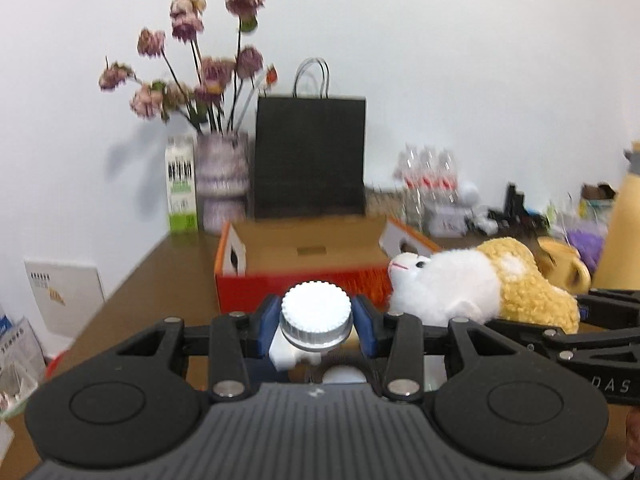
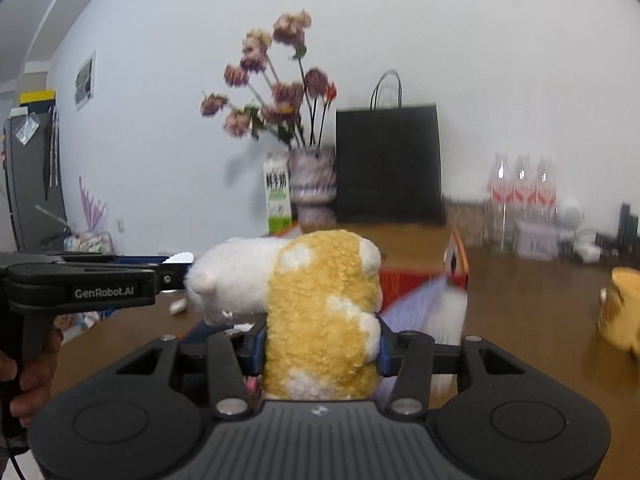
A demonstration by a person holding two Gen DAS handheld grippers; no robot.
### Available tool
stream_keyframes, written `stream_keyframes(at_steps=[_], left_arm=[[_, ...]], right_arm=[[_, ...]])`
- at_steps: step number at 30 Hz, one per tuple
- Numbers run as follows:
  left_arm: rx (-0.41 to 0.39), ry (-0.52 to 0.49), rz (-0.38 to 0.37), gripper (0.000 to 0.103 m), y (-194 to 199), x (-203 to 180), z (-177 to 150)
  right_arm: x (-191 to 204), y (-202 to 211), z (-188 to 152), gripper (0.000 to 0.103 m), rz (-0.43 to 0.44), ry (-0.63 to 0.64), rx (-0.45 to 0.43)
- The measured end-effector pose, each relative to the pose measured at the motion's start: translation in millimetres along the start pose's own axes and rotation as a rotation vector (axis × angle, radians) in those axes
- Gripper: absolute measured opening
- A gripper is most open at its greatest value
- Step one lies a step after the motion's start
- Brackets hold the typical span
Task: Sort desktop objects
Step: 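Carry the plush toy and bottle cap into the red box and release both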
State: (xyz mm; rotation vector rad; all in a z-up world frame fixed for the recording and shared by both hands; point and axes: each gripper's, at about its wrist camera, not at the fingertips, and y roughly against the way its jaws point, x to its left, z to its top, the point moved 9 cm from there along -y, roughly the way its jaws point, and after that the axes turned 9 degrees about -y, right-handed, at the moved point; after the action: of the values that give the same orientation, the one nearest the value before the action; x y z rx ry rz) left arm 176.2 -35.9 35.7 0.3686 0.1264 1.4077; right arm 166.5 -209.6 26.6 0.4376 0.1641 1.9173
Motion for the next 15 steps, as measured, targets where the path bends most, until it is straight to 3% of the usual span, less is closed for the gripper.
stream_keyframes(at_steps=[6,15], left_arm=[[-0.072,0.003,0.042,0.041,-42,15,49],[-0.066,0.066,0.080,0.041,-128,39,91]], right_arm=[[-11,-51,52,0.047,-0.017,0.034,-0.038],[-44,-143,111,0.047,-0.058,0.035,-0.053]])
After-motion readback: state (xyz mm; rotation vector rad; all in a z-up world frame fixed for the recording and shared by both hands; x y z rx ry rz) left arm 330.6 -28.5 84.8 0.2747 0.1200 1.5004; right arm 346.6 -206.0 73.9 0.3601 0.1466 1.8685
